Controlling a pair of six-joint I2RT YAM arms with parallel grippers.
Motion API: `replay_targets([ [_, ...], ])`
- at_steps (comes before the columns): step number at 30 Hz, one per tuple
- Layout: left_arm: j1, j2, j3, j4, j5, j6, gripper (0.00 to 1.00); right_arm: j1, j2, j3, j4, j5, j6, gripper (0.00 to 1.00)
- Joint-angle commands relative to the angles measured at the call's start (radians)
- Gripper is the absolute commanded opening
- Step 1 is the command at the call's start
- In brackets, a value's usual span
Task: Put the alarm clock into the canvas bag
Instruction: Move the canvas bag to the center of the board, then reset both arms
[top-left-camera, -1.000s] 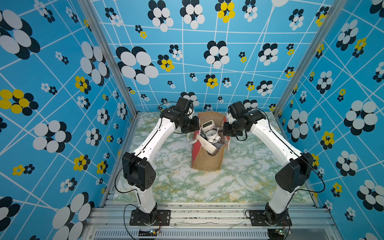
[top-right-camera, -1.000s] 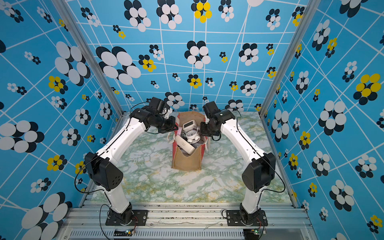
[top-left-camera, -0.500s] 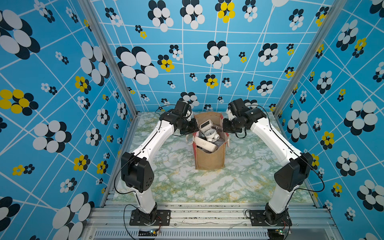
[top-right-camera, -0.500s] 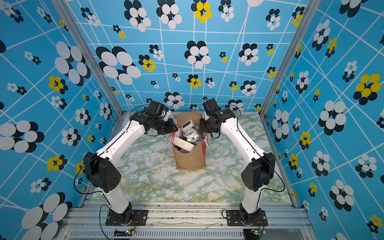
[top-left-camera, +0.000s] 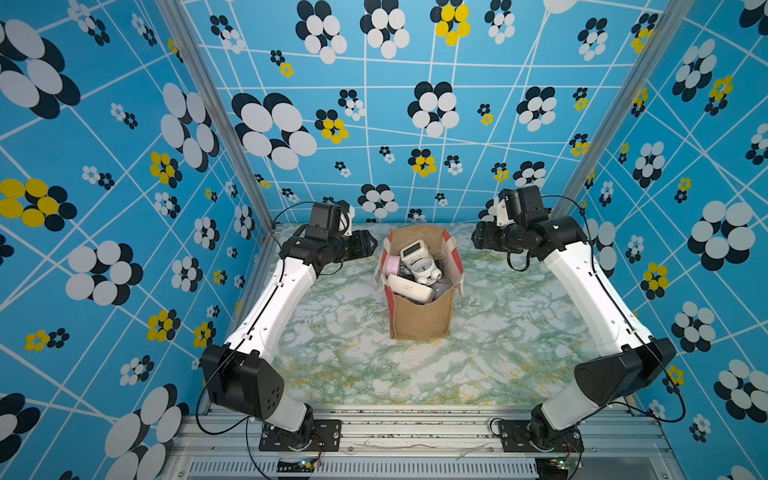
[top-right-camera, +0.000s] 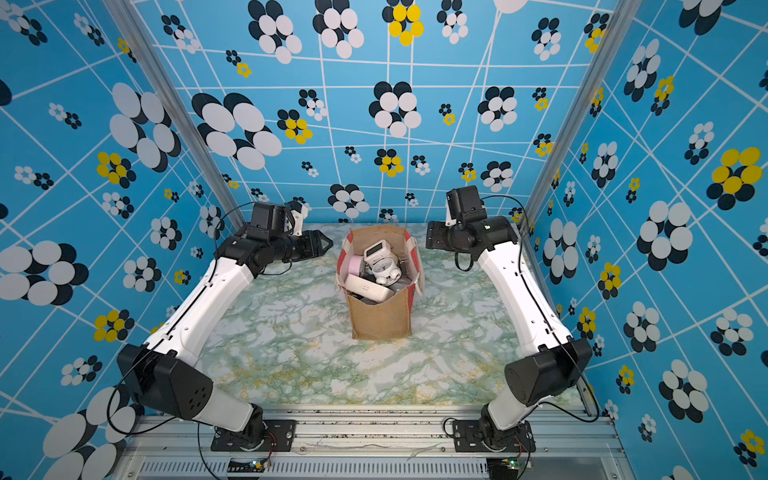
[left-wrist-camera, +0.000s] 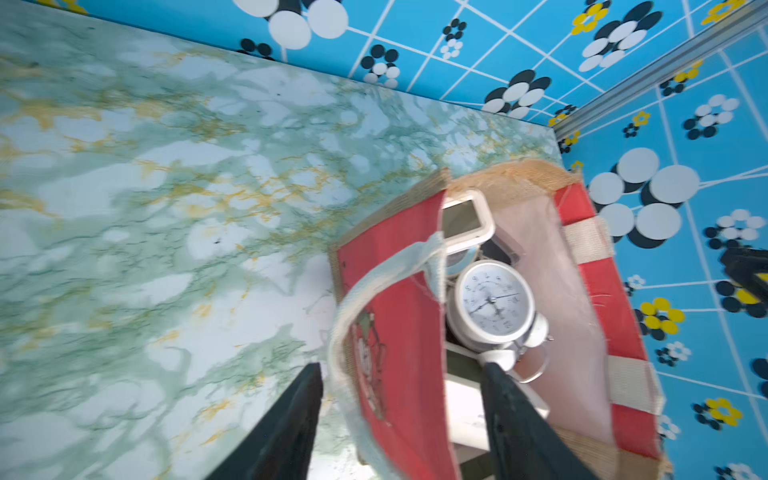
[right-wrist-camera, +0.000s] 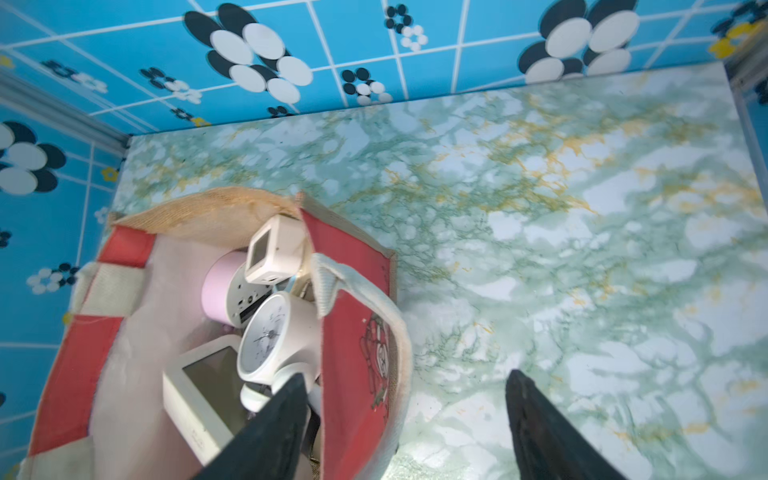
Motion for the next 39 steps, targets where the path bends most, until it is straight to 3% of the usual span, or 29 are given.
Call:
replay_targets([
  [1,0.045,-0.078,-0.141,0.124,-0.111,0.078,0.81,-0.040,-0.048,-0.125,0.089,0.086,-0.032,0.99],
  [5,0.089,-0.157,-0.310,0.221,-0.209,0.130,0.99,-0.067,-0.100,-0.322,0.226,0.194,-0.050,0.99],
  [13,0.111,-0.244,-0.625,0.466,-0.450,0.260,0.99,-0.088,-0.178,-0.743,0.655,0.443,-0.187,0.99],
  [17,0.117,-0.250,-0.770,0.634,-0.496,0.342,0.99,-0.108,-0.149,-0.917,0.914,0.457,-0.263,0.99],
  [23,0.192,-0.201,-0.945,0.955,-0.352,0.356,0.99,-0.124,-0.085,-1.078,1.241,0.400,-0.303,0.99],
  [29,0.256,-0.110,-1.063,1.304,-0.222,0.372,0.99,-0.155,-0.059,-1.154,1.391,0.344,-0.315,0.99],
  [32,0.277,-0.053,-1.065,1.368,-0.143,0.360,0.99,-0.207,-0.039,-1.233,1.536,0.278,-0.299,0.99],
  [39,0.279,0.060,-1.107,1.544,-0.053,0.391,0.99,-0.246,-0.069,-1.299,1.624,0.153,-0.285,0.99],
])
